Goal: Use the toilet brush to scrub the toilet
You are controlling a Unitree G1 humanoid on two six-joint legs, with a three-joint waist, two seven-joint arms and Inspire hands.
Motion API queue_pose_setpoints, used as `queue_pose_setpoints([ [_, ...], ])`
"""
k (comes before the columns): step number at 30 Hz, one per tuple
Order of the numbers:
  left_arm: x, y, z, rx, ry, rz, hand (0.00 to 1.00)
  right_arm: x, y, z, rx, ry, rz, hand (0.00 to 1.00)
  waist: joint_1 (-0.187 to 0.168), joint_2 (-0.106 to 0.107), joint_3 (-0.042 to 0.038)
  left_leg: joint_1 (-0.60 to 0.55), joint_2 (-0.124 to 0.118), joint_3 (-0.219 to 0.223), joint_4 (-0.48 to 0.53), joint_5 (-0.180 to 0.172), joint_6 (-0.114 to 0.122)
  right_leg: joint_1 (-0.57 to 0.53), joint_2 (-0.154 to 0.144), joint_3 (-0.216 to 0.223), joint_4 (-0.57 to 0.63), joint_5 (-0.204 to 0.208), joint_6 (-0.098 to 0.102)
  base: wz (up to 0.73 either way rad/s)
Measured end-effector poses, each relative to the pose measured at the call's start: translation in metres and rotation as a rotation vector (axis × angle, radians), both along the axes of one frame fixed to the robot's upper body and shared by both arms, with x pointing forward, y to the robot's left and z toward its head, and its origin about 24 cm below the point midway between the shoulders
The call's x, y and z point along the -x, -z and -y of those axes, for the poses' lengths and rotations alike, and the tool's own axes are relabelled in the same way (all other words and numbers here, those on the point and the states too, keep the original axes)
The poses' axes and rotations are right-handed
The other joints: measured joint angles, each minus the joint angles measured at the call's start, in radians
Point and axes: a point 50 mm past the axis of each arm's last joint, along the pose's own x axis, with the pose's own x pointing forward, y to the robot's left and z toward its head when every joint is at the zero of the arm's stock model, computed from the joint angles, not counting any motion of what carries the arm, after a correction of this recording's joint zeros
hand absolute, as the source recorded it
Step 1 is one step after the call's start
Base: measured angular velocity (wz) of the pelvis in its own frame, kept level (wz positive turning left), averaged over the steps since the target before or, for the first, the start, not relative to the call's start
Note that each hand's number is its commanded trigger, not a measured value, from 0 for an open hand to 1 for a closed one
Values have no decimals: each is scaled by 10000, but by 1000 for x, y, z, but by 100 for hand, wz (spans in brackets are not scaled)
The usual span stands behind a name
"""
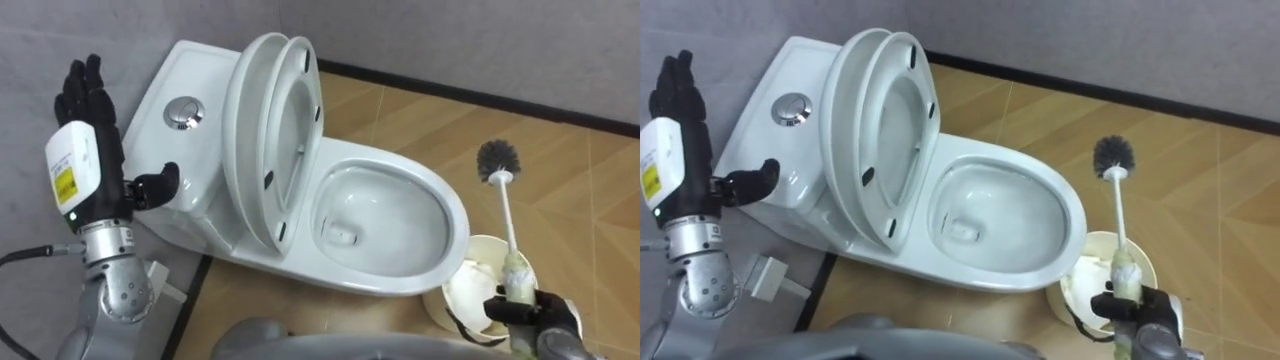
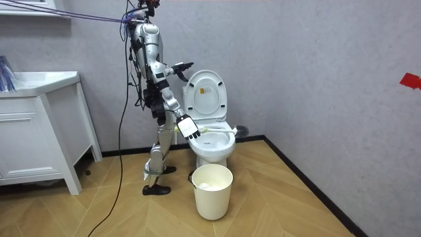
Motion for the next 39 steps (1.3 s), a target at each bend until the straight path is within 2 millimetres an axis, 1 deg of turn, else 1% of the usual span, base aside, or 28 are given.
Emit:
queue_pose_setpoints([
  [2,0,0,-1,-81,36,-26,0,-2,0,-1,-106,-75,75,100,-37,24,4,29,10,-28,-26,-1,1,7,3,-5,-4,14,0,-5],
  [4,0,1,-1,-379,206,-190,0,-4,-1,0,-184,-143,101,100,-32,105,25,33,96,-22,-28,-4,2,7,18,-5,-4,64,-1,-4],
  [6,2,10,1,-621,536,-717,0,-7,-1,1,-302,-298,139,100,-97,229,68,-4,109,-14,-40,-7,6,-50,23,7,10,97,-3,-5],
  [7,3,13,2,-644,605,-868,0,-7,-2,1,-324,-361,118,100,-131,231,77,-21,108,-14,-79,-5,8,-67,22,12,13,100,-2,0],
  [8,6,19,4,-713,710,-1219,0,-7,-2,1,-374,-517,59,100,-198,312,37,-26,103,-14,-93,0,9,-82,18,16,16,101,-1,0],
  [10,9,27,7,-806,878,-1755,0,-7,-1,1,-448,-752,-27,100,-291,324,24,-17,105,-4,-102,10,4,-90,19,33,14,101,-1,-2],
  [14,14,39,7,-988,1122,-2548,0,-8,-3,4,-367,-993,-144,100,-349,322,11,29,119,195,-71,15,-3,-125,37,181,10,100,-3,-11],
  [16,15,41,5,-1112,1138,-2718,0,-9,-4,6,-274,-987,-116,100,-380,299,17,21,123,235,-89,13,-4,-174,39,252,20,99,-4,-11],
  [20,13,45,0,-1190,1114,-3004,0,-12,-6,10,-183,-924,-10,100,-436,257,8,42,140,302,-106,10,-1,-267,14,262,189,98,-4,-6],
  [23,11,46,0,-1166,1206,-3153,0,-16,-7,10,-233,-955,101,100,-432,229,-2,49,147,310,-146,10,1,-282,8,266,188,99,-4,-3],
  [27,9,47,1,-1108,1454,-3427,0,-21,-8,9,-244,-1069,214,100,-509,195,9,40,176,311,-142,9,3,-285,3,274,178,99,-4,0],
  [31,7,47,3,-1053,1609,-3578,0,-17,-7,8,-285,-1329,48,100,-563,207,3,34,205,404,-122,10,4,-281,6,277,177,99,-4,-1],
  [34,7,48,4,-1031,1770,-3814,0,-16,-6,7,-379,-1369,1,100,-555,203,4,52,258,526,-129,9,3,-314,33,422,183,104,-12,-12],
  [35,7,49,4,-1029,1797,-3906,0,-16,-6,8,-374,-1367,7,100,-570,181,16,47,270,542,-131,9,2,-346,38,502,203,105,-15,-9],
  [36,7,50,5,-1032,1808,-3966,0,-16,-6,8,-372,-1368,8,100,-568,115,52,46,282,562,-139,9,2,-384,40,521,233,105,-15,-14],
  [37,8,53,4,-1021,1781,-4144,0,-17,-7,8,-373,-1380,44,100,-540,179,12,23,296,622,-151,9,1,-480,41,539,324,104,-16,-16],
  [38,11,58,2,-991,1720,-4414,0,-18,-7,7,-389,-1390,49,100,-542,188,7,8,299,672,-158,7,-1,-515,41,536,331,104,-16,-17],
  [39,14,64,0,-949,1674,-4825,0,-18,-7,7,-396,-1397,51,100,-540,204,-26,-56,299,697,-158,7,0,-604,39,537,342,104,-17,-10],
])
